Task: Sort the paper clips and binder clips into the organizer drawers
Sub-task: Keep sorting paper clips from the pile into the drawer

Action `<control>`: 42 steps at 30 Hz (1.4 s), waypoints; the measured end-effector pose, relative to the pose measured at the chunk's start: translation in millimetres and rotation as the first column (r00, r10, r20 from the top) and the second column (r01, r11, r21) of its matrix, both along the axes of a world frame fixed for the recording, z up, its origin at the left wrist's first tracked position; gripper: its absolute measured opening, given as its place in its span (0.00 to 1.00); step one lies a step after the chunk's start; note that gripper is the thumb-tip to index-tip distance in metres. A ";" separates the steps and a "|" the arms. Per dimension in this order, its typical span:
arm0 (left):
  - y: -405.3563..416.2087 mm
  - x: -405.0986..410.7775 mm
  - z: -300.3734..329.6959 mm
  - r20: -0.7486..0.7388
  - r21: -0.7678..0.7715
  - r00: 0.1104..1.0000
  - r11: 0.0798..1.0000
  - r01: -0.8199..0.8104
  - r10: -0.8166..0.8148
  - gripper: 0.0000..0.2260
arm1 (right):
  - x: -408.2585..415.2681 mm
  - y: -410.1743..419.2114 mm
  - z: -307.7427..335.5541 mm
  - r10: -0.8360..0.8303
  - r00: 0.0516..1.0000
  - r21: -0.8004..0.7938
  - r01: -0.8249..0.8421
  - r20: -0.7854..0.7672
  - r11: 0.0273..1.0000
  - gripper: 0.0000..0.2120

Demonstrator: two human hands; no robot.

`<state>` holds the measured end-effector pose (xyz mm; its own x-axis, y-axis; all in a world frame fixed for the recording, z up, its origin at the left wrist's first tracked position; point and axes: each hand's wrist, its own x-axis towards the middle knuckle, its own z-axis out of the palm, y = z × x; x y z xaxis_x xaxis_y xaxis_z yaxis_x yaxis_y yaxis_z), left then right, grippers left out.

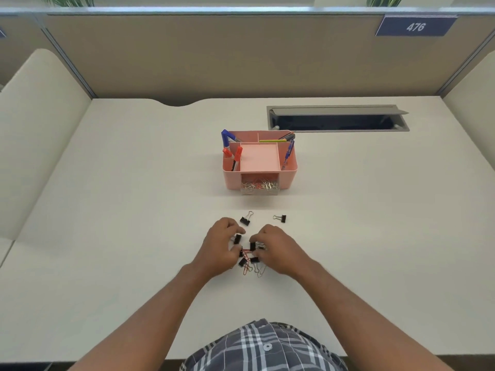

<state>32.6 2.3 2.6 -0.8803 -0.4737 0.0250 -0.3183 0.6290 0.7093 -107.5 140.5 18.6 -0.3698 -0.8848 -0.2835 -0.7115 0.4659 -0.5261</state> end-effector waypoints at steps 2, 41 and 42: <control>4.2 8.1 -3.8 0.043 -0.030 0.999 0.999 0.029 -0.027 0.17 | 7.3 0.1 -7.5 -0.005 0.999 -0.038 0.004 -0.031 0.999 0.13; 4.4 -4.6 -11.0 0.176 -0.195 0.984 0.981 0.017 0.018 0.17 | 13.0 -12.0 -7.5 -0.186 0.976 -0.065 0.180 -0.115 0.982 0.10; 3.8 -5.5 -10.6 0.183 -0.202 0.983 0.979 0.018 0.019 0.16 | 12.0 -11.7 -6.9 -0.194 0.975 -0.072 0.187 -0.110 0.980 0.10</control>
